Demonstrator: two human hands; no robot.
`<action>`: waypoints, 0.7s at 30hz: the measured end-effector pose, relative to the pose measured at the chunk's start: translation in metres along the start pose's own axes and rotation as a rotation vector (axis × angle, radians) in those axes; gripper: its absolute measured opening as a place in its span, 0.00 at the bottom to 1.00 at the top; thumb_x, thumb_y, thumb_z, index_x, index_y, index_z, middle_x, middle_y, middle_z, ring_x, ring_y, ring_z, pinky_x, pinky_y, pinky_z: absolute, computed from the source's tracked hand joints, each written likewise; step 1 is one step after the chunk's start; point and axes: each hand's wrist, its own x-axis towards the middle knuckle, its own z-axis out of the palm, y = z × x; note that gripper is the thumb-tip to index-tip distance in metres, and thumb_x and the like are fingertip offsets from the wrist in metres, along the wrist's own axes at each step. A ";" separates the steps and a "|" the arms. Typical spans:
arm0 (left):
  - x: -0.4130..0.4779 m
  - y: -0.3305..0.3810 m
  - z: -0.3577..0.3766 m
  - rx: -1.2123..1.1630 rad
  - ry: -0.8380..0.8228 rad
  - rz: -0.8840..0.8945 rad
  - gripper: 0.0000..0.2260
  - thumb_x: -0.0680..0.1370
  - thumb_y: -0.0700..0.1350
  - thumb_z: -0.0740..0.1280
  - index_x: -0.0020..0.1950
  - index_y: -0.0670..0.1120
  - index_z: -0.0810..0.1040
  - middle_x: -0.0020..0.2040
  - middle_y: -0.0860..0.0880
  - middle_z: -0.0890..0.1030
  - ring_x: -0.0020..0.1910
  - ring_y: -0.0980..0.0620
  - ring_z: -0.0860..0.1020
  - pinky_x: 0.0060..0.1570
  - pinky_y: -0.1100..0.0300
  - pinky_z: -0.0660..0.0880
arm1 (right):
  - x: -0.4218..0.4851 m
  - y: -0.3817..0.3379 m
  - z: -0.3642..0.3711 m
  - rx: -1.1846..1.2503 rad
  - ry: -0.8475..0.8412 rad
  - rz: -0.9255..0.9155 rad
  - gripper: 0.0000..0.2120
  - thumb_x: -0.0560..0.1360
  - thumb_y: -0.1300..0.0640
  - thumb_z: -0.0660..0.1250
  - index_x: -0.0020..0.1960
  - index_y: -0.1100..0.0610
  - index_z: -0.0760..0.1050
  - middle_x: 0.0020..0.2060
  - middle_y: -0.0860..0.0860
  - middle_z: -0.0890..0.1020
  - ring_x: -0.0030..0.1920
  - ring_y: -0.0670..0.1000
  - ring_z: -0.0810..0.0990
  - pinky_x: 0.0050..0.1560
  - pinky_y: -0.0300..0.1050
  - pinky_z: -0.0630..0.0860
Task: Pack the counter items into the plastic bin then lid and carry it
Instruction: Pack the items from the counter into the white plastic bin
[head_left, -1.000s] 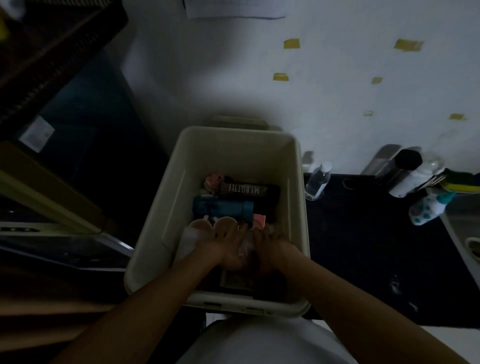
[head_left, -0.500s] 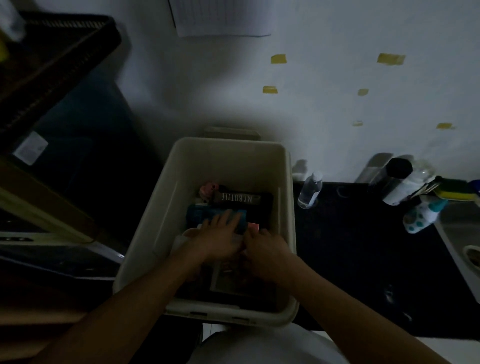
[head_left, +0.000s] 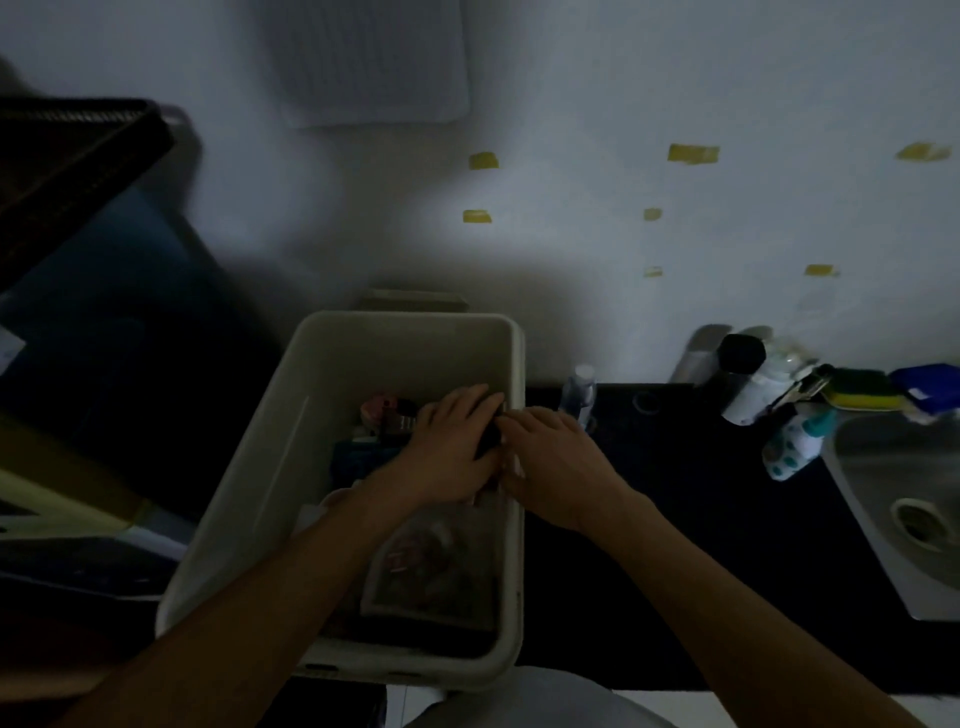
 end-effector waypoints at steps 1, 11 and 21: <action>0.004 0.006 0.000 0.010 0.021 0.017 0.29 0.82 0.57 0.56 0.80 0.51 0.50 0.80 0.51 0.49 0.79 0.49 0.47 0.74 0.47 0.46 | -0.003 0.008 -0.002 0.021 0.018 0.017 0.24 0.78 0.45 0.61 0.70 0.53 0.67 0.68 0.50 0.73 0.68 0.53 0.69 0.69 0.50 0.65; 0.039 0.063 0.015 0.065 0.122 0.140 0.29 0.82 0.58 0.56 0.80 0.50 0.52 0.80 0.49 0.49 0.79 0.47 0.48 0.75 0.48 0.48 | -0.037 0.080 -0.009 0.093 0.049 0.174 0.29 0.79 0.43 0.59 0.76 0.52 0.59 0.72 0.49 0.69 0.72 0.52 0.66 0.72 0.50 0.63; 0.081 0.126 0.039 0.060 0.087 0.216 0.28 0.82 0.56 0.57 0.79 0.49 0.54 0.80 0.49 0.51 0.79 0.48 0.49 0.75 0.47 0.50 | -0.084 0.173 -0.006 0.082 0.036 0.376 0.31 0.79 0.43 0.59 0.77 0.54 0.58 0.75 0.51 0.65 0.75 0.53 0.62 0.73 0.51 0.61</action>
